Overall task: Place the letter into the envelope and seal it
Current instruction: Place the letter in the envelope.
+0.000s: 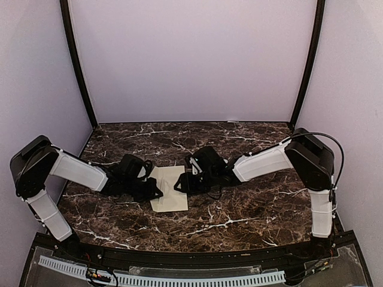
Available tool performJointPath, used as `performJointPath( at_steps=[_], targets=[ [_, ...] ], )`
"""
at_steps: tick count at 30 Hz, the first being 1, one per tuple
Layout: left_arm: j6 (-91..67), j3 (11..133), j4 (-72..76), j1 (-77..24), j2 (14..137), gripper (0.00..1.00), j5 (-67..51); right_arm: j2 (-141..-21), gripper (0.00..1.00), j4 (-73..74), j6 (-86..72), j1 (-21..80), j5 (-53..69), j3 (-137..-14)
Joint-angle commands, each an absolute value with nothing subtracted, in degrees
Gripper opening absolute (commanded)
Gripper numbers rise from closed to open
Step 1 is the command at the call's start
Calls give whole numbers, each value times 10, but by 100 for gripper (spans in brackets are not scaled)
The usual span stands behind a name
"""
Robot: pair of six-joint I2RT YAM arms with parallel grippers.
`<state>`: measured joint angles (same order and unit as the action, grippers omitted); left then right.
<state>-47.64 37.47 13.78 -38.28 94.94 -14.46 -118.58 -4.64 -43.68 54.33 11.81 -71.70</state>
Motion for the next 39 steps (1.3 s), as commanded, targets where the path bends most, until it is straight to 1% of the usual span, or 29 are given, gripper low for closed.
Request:
performJointPath(
  at_steps=[1, 7, 9, 11, 12, 13, 19, 22, 28, 39],
  targets=[
    [-482, 388, 149, -391, 958, 0, -155, -1202, 59, -48, -442, 542, 125, -711],
    [-476, 394, 130, -393, 949, 0, -145, -1199, 59, -48, -442, 542, 122, -708],
    [-469, 396, 113, -393, 938, 5, -131, -1197, 59, -47, -442, 542, 119, -706],
    [-459, 401, 92, -393, 926, 19, -115, -1198, 59, -47, -442, 542, 118, -705],
    [-451, 404, 85, -392, 922, 22, -111, -1198, 59, -47, -441, 542, 117, -704],
    [-448, 405, 73, -393, 915, 28, -103, -1198, 59, -47, -442, 542, 117, -704],
    [-427, 419, 33, -393, 890, 43, -79, -1200, 59, -47, -441, 542, 116, -705],
    [-424, 420, 34, -392, 885, 46, -79, -1201, 59, -47, -442, 542, 117, -706],
    [-442, 412, 70, -393, 906, 46, -115, -1202, 59, -46, -442, 542, 119, -707],
    [-444, 416, 78, -393, 943, 47, -121, -1203, 59, -47, -443, 542, 120, -706]
  ],
)
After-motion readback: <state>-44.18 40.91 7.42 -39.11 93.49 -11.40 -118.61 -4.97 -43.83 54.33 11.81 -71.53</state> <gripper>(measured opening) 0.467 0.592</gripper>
